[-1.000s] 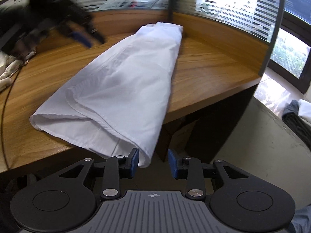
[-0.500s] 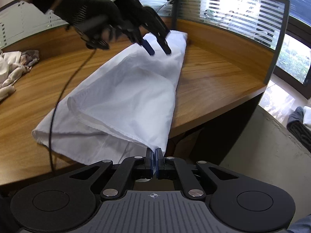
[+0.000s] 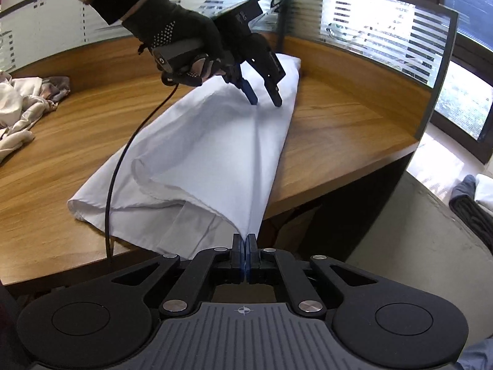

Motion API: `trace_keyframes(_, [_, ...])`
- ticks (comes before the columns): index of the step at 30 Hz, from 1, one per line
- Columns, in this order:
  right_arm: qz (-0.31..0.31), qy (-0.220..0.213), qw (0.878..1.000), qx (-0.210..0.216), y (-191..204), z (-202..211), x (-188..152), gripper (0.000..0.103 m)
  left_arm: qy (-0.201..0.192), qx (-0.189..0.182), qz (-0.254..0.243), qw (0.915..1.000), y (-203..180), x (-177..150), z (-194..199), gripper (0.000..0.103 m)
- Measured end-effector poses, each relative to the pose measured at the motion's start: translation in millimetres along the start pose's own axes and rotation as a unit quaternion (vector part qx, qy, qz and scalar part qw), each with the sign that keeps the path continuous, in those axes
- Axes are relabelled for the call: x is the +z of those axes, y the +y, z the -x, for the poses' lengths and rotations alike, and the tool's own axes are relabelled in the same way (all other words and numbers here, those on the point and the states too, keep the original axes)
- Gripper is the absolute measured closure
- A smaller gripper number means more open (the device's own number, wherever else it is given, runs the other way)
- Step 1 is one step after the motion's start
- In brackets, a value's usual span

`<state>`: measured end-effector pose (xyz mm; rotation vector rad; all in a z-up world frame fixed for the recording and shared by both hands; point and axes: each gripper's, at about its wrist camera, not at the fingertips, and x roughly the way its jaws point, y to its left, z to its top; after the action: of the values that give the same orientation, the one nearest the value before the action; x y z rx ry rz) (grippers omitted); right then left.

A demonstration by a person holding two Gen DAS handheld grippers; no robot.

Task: Fold clothes

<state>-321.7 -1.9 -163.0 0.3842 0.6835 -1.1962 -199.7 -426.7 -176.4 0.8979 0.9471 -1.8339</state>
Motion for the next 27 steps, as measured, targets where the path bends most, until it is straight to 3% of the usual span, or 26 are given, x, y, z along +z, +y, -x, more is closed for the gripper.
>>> trace_keyframes(4, [0.015,0.006,1.0,0.011,0,1,0,0.099,-0.008,0.001,-0.007,0.9999,-2,-4,10,0.043])
trace_keyframes(9, [0.033,-0.009,0.999,0.015,-7,14,2,0.093,-0.03,-0.034,0.0,0.999,-6,-32,56,0.043])
trace_keyframes(19, [0.032,-0.025,0.999,0.025,-6,19,18,0.082,-0.009,-0.031,0.042,0.9986,-6,-149,133,0.044])
trace_keyframes(25, [-0.021,-0.005,1.0,0.016,-11,14,20,0.076,0.011,-0.032,0.083,0.9959,-20,-201,134,0.045])
trace_keyframes(26, [-0.031,-0.003,0.999,0.016,-13,13,20,0.076,0.013,-0.032,0.09,0.9954,-22,-207,132,0.048])
trace_keyframes(27, [-0.041,-0.002,0.999,0.016,-15,13,20,0.076,0.016,-0.029,0.094,0.995,-24,-213,129,0.06])
